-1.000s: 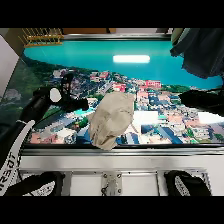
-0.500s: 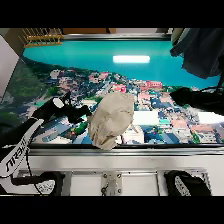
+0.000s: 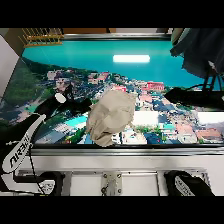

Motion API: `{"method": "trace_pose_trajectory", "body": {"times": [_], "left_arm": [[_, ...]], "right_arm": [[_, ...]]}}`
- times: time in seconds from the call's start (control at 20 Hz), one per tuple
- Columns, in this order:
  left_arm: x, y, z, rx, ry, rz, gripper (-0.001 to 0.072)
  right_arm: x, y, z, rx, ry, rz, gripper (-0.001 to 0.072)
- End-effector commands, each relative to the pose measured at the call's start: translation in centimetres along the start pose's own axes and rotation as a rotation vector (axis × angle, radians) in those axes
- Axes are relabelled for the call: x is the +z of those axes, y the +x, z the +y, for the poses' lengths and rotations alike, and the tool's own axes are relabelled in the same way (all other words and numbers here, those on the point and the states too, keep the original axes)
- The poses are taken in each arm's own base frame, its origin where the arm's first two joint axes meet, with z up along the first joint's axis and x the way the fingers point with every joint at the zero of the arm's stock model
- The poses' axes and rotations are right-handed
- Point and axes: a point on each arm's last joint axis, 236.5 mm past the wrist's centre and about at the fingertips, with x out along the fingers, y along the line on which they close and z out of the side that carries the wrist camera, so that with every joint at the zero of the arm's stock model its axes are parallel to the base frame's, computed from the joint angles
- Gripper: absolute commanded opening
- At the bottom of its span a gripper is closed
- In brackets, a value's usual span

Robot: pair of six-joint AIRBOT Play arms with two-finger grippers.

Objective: Fold the clothes and pants, and hang the long-sleeved shirts on hangers.

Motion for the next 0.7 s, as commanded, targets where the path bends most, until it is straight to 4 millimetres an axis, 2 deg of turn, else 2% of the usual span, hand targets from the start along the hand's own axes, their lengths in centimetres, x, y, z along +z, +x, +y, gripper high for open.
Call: {"method": "trace_pose_trajectory", "body": {"times": [0.0, 0.15, 0.25, 0.35, 0.5, 0.65], "left_arm": [[1.4, -1.8, -1.7, -0.033, 0.093, 0.003, 0.0005], [1.5, -1.8, -1.8, -0.034, 0.097, 0.001, 0.0005], [1.5, -1.8, -1.8, -0.033, 0.098, 0.001, 0.0005], [1.5, -1.8, -1.8, -0.034, 0.098, 0.001, 0.0005], [1.7, -1.8, -1.8, -0.035, 0.097, -0.009, 0.0005], [1.9, -1.8, -1.8, -0.035, 0.097, -0.017, 0.0005]], "right_arm": [[-0.1, 8.1, -3.0, -0.029, 0.035, 0.075, 0.0510], [-1.6, 16.2, -4.1, -0.038, 0.065, 0.161, 0.0511], [-3.0, 20.6, -3.3, 0.005, 0.118, 0.237, 0.0511], [-3.9, 23.8, -2.0, 0.041, 0.142, 0.282, 0.0511], [-4.9, 26.7, 0.5, 0.086, 0.149, 0.317, 0.0511], [-5.5, 28.0, 3.0, 0.124, 0.122, 0.306, 0.0510]]}}
